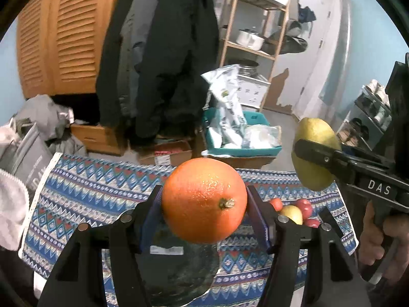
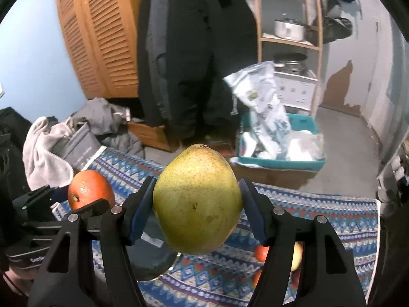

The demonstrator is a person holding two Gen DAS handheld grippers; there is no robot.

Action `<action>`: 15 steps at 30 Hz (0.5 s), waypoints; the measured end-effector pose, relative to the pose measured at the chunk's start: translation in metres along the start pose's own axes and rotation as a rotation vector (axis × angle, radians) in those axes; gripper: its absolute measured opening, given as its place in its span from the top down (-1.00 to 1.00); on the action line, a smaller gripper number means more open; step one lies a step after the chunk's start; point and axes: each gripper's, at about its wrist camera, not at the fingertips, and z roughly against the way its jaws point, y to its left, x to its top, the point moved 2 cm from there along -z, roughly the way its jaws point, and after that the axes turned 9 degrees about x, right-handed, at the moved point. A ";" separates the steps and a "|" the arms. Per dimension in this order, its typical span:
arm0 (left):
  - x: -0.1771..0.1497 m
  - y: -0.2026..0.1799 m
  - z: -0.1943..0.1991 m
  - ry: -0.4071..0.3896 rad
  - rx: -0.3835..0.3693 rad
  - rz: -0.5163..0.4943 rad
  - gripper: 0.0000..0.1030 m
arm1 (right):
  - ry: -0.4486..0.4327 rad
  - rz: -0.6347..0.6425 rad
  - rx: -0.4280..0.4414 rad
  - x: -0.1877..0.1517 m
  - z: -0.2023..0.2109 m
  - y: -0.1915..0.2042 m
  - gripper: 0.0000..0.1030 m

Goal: Organize fruits
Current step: 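Lift the pear with the right tool while the left tool lifts the orange toward the bowl, then lower the orange into the glass bowl and open the left tool while the right tool lowers the pear in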

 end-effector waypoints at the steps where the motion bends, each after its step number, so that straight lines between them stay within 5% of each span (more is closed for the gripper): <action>1: -0.001 0.005 -0.001 0.004 0.005 0.007 -0.26 | 0.012 0.006 0.007 0.000 -0.006 0.006 -0.28; 9: -0.016 0.046 -0.019 0.060 0.045 0.049 -0.26 | 0.088 -0.012 0.075 -0.007 -0.046 0.026 -0.28; 15: -0.040 0.075 -0.055 0.176 0.061 0.120 -0.26 | 0.160 -0.021 0.080 -0.019 -0.084 0.031 -0.28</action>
